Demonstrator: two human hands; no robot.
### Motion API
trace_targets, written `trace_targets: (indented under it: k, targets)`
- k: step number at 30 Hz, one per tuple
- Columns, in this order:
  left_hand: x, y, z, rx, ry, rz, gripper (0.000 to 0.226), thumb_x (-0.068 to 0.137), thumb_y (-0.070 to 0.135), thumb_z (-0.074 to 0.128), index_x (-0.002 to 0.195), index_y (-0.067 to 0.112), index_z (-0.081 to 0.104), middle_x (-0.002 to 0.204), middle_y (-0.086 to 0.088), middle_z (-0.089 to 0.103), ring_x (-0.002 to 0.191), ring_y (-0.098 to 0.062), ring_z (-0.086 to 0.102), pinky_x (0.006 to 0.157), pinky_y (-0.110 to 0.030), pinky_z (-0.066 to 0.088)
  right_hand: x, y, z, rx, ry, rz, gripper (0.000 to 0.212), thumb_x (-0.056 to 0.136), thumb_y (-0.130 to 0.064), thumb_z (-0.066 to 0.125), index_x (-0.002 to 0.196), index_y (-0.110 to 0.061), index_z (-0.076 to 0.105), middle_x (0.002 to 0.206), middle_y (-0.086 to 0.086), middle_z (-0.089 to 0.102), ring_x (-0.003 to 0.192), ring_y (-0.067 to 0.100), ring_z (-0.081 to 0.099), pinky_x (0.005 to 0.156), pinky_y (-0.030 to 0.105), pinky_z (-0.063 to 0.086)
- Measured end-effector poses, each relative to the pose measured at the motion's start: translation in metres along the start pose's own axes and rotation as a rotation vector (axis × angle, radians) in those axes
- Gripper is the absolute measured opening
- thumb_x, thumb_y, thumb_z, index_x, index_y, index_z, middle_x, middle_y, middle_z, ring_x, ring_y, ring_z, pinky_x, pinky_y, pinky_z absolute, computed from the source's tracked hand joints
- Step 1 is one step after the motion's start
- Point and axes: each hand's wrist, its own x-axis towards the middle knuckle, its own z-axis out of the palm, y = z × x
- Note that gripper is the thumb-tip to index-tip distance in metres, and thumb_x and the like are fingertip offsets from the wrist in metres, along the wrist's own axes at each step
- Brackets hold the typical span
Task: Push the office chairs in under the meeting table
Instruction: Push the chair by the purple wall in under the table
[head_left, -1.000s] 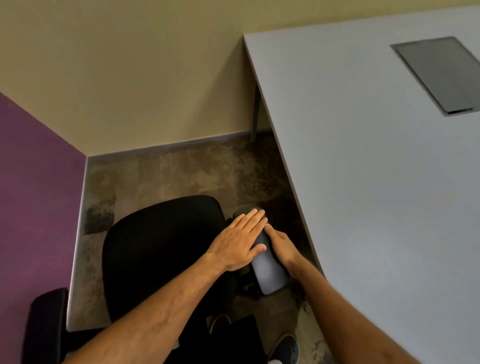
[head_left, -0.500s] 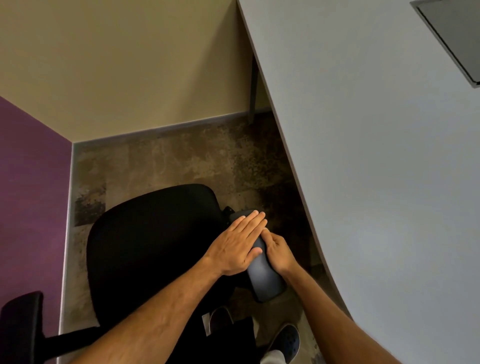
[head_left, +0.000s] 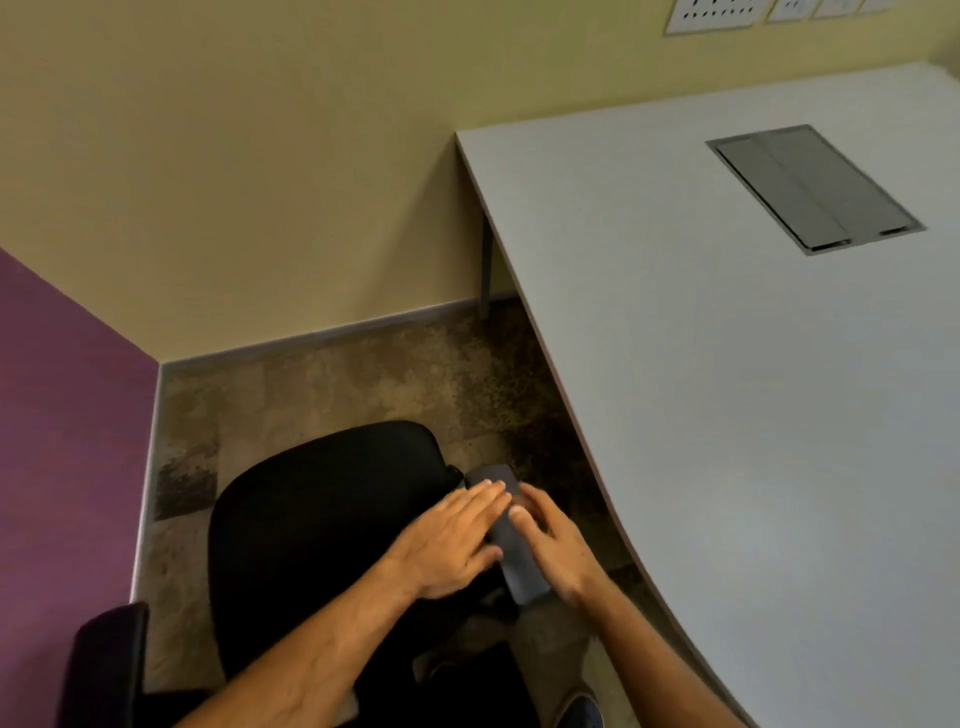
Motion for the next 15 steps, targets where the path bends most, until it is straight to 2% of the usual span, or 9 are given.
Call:
trace_targets:
  k: [2, 5, 7, 11, 15]
  targets:
    - [-0.029, 0.013, -0.028, -0.01, 0.04, 0.011, 0.072, 0.1, 0.053, 0.04, 0.159, 0.017, 0.018, 0.166, -0.004, 0.02, 0.152, -0.017, 0.014, 0.123, -0.039, 0.017, -0.034, -0.031, -0.001, -0.011, -0.032, -0.076, 0.042, 0.101, -0.039, 0.056, 0.141, -0.025, 0.054, 0.133, -0.011, 0.059, 0.122, 0.001, 0.054, 0.112, 0.032, 0.042]
    - [-0.085, 0.041, -0.066, 0.008, 0.095, -0.046, 0.07, 0.101, 0.053, 0.042, 0.158, 0.018, 0.021, 0.165, -0.004, 0.024, 0.151, -0.017, 0.019, 0.123, -0.033, 0.016, -0.097, -0.072, 0.005, -0.079, -0.077, -0.165, 0.038, 0.102, -0.04, 0.054, 0.138, -0.027, 0.057, 0.131, -0.008, 0.062, 0.12, 0.002, 0.056, 0.103, 0.024, 0.044]
    - [-0.109, 0.053, -0.082, -0.006, 0.118, -0.07, 0.069, 0.101, 0.051, 0.043, 0.157, 0.017, 0.022, 0.164, -0.006, 0.026, 0.151, -0.017, 0.021, 0.123, -0.034, 0.017, -0.119, -0.087, 0.012, -0.116, -0.086, -0.2, 0.038, 0.102, -0.041, 0.054, 0.136, -0.027, 0.059, 0.133, -0.004, 0.063, 0.122, 0.006, 0.056, 0.107, 0.029, 0.044]
    - [-0.204, 0.104, -0.1, 0.015, 0.108, -0.2, 0.071, 0.101, 0.049, 0.045, 0.158, 0.017, 0.018, 0.165, -0.008, 0.021, 0.151, -0.022, 0.022, 0.122, -0.041, 0.022, -0.208, -0.094, 0.036, -0.225, -0.185, -0.231, 0.052, 0.097, -0.057, 0.051, 0.14, -0.029, 0.056, 0.144, 0.001, 0.058, 0.132, 0.013, 0.051, 0.115, 0.038, 0.038]
    - [-0.283, 0.146, -0.107, -0.015, 0.132, -0.317, 0.069, 0.102, 0.049, 0.044, 0.158, 0.017, 0.021, 0.164, -0.008, 0.025, 0.147, -0.026, 0.03, 0.118, -0.04, 0.028, -0.272, -0.101, 0.035, -0.331, -0.182, -0.269, 0.064, 0.089, -0.069, 0.051, 0.138, -0.028, 0.058, 0.142, 0.002, 0.059, 0.129, 0.018, 0.054, 0.109, 0.041, 0.045]
